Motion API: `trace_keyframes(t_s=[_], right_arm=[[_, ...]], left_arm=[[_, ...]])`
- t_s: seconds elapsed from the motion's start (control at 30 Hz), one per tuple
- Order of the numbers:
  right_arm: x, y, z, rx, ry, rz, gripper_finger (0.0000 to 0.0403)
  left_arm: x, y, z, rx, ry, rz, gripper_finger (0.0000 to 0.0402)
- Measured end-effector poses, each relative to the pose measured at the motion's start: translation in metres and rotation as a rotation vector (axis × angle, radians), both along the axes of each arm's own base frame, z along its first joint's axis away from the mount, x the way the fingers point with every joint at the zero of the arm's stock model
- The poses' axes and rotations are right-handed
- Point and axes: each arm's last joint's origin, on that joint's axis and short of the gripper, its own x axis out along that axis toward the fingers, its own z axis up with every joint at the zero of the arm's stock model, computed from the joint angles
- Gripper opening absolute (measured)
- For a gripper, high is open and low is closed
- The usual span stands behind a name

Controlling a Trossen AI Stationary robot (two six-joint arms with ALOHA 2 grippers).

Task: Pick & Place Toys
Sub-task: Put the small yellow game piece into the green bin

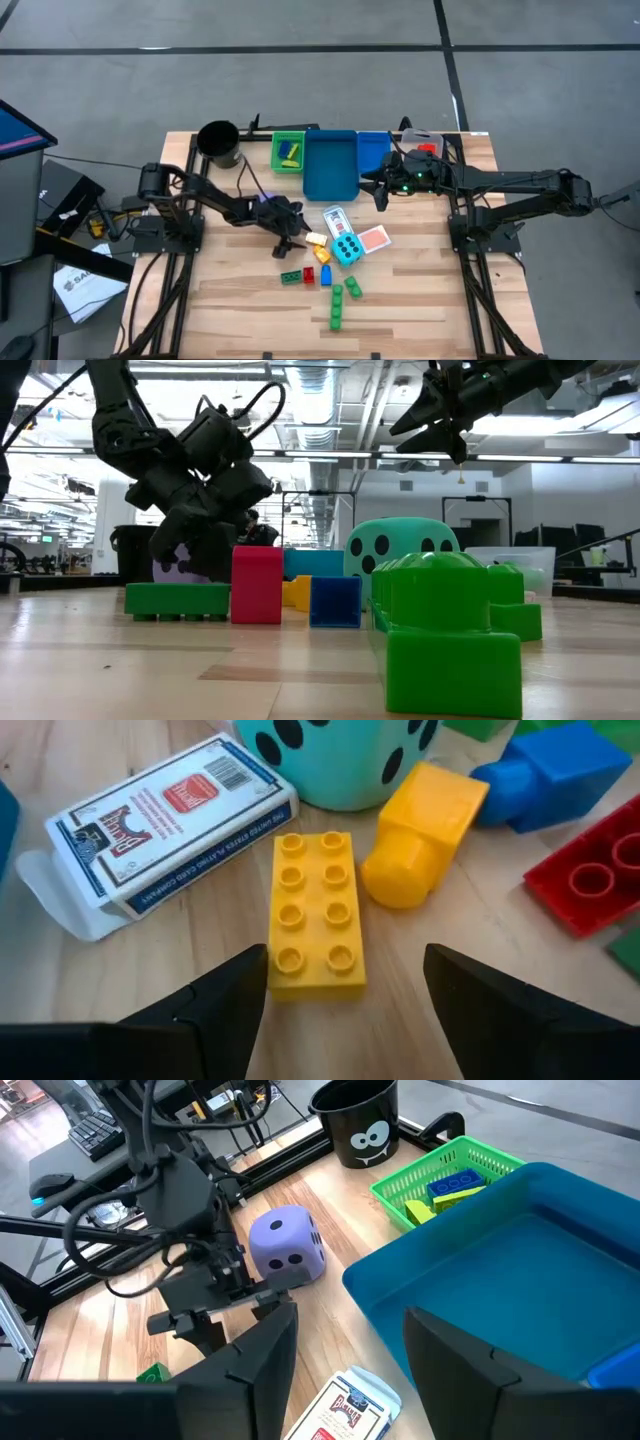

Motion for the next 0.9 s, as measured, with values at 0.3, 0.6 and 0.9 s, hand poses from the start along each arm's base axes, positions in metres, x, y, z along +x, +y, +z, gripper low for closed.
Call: trace_keyframes(t_s=[0.3, 0.6, 0.9], right_arm=[[0.0000, 0.0000, 0.0000, 0.007, -0.002, -0.003, 0.0179], [0.0001, 0.0000, 0.0000, 0.007, -0.002, -0.003, 0.0179], [0.0000, 0.0000, 0.0000, 0.007, -0.002, -0.003, 0.0179]], left_arm=[[0.0023, 0.0003, -0.0104, -0.063, 0.022, 0.054, 0.0262], [0.0029, 0.0005, -0.0097, -0.078, 0.016, 0.073, 0.0221], [0.0029, 0.0005, -0.0096, -0.078, 0.015, 0.073, 0.0129]])
